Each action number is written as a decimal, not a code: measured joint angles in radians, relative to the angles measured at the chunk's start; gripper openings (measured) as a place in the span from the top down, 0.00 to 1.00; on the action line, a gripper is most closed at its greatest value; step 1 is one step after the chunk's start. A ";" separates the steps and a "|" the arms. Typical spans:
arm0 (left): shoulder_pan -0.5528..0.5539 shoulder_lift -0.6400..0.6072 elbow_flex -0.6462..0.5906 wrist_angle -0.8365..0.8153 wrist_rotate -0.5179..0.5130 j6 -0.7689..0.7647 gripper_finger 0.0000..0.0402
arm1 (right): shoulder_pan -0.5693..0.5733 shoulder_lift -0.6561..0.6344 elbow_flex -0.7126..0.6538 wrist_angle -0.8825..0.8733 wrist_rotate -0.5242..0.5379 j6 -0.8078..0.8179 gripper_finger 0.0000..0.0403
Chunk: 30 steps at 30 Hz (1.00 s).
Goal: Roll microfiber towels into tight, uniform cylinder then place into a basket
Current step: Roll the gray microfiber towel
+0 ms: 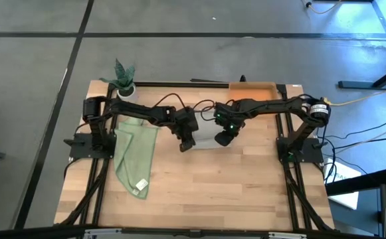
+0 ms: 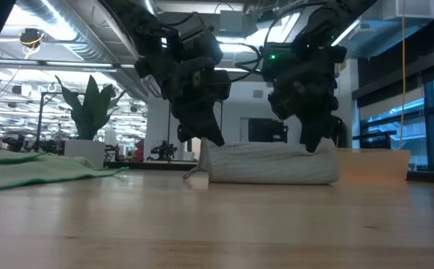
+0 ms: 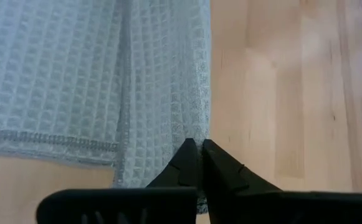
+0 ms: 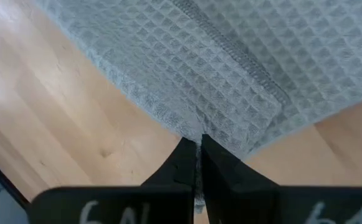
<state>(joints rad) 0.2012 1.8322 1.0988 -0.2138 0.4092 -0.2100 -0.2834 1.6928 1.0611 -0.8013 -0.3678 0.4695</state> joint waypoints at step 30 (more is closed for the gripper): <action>0.003 0.048 -0.001 0.095 -0.369 -0.076 1.00 | -0.001 0.003 -0.003 0.027 0.382 0.045 0.97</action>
<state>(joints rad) 0.2041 1.8804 1.0978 -0.1192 0.0402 -0.2859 -0.2848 1.6955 1.0584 -0.7739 0.0146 0.5148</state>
